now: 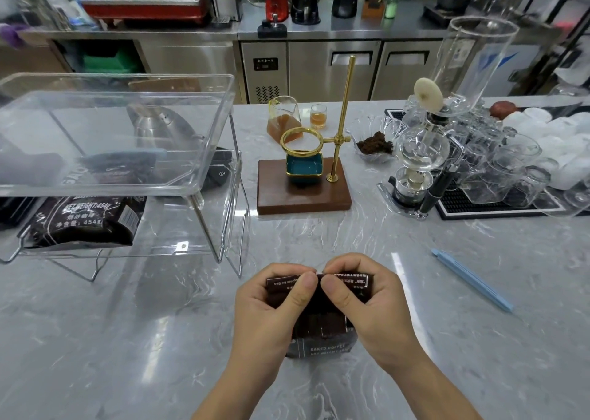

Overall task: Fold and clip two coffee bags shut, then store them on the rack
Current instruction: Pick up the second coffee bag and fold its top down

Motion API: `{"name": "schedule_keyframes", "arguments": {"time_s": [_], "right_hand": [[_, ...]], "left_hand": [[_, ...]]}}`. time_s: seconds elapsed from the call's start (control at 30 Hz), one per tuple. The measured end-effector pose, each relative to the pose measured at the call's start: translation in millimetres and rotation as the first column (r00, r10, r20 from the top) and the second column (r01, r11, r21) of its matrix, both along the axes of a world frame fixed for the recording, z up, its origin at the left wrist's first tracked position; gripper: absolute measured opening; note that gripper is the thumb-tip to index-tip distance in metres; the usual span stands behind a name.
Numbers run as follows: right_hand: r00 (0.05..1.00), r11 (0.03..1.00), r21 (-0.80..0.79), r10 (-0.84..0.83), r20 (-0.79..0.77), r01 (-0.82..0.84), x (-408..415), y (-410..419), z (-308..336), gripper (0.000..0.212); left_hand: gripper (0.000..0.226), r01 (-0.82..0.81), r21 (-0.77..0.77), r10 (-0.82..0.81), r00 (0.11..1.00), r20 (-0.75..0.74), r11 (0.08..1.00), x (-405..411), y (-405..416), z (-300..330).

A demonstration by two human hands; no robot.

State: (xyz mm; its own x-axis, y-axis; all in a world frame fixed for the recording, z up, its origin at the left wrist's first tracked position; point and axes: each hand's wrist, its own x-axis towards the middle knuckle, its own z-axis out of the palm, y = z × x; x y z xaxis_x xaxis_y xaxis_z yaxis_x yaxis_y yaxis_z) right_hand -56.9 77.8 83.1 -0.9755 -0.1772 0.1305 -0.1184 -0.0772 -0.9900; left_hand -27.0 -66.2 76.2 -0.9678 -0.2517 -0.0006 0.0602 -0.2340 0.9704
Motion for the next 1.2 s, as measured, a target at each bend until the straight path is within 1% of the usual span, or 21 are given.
{"name": "schedule_keyframes", "arguments": {"time_s": [0.13,0.27,0.4,0.5,0.57,0.63,0.67,0.77,0.83,0.9,0.97,1.13,1.2], "right_hand": [[1.000,1.000,-0.004,0.007,0.001,-0.007,0.4,0.8,-1.2,0.006],[0.998,1.000,0.015,0.011,-0.057,-0.010,0.3,0.8,-3.4,0.002],[0.997,1.000,-0.011,-0.022,-0.076,0.021,0.5,0.5,-6.0,0.004],[0.995,0.997,-0.049,-0.068,-0.069,0.065,-2.1,5.0,-9.1,0.005],[0.993,0.992,-0.079,-0.106,-0.058,0.101,-3.6,8.7,-13.2,0.004],[0.991,0.984,-0.125,-0.130,-0.032,0.125,-3.9,10.2,-16.8,0.007],[0.991,0.979,-0.155,-0.133,-0.015,0.129,-3.5,9.6,-17.6,0.010],[0.988,0.959,-0.239,-0.143,0.060,0.153,-3.0,8.0,-18.1,0.037],[0.983,0.947,-0.269,-0.159,0.090,0.177,-3.0,5.2,-17.8,0.042],[0.981,0.940,-0.283,-0.171,0.096,0.191,-1.9,2.5,-17.4,0.041],[0.983,0.940,-0.287,-0.163,0.089,0.182,-1.1,2.2,-15.5,0.037],[0.982,0.947,-0.285,-0.105,0.155,0.146,-0.5,6.4,-8.0,0.041],[0.984,0.955,-0.261,-0.103,0.148,0.139,1.5,6.3,-8.2,0.033]], "left_hand": [[0.016,0.013,-0.009,-0.013,1.000,0.002,1.000,-0.5,0.1,0.0],[0.010,0.031,-0.051,-0.033,0.999,-0.028,0.998,-0.5,-0.4,1.3],[0.004,-0.015,-0.094,0.010,0.998,-0.059,0.995,-1.7,-2.5,2.0],[0.003,-0.065,-0.068,0.064,0.998,-0.024,0.996,-3.2,-6.4,0.6],[0.014,-0.077,-0.040,0.077,0.997,0.013,0.996,-2.1,-9.3,1.1],[0.017,-0.062,0.003,0.062,0.997,0.043,0.998,-0.5,-11.0,2.1],[0.018,-0.055,0.020,0.054,0.997,0.048,0.998,-0.2,-11.3,1.9],[0.017,-0.067,0.046,0.065,0.997,0.047,0.997,-0.8,-8.5,3.7],[0.020,-0.085,0.083,0.080,0.995,0.055,0.993,-1.1,-4.9,3.4],[0.022,-0.105,0.113,0.098,0.993,0.068,0.988,-1.0,-2.6,3.5],[0.022,-0.083,0.125,0.074,0.994,0.078,0.989,-2.1,-4.2,3.3],[0.018,0.059,0.050,-0.063,0.995,0.083,0.997,-4.4,-12.8,2.4],[0.017,0.120,-0.010,-0.119,0.991,0.068,0.993,-5.3,-11.9,4.0]]}}
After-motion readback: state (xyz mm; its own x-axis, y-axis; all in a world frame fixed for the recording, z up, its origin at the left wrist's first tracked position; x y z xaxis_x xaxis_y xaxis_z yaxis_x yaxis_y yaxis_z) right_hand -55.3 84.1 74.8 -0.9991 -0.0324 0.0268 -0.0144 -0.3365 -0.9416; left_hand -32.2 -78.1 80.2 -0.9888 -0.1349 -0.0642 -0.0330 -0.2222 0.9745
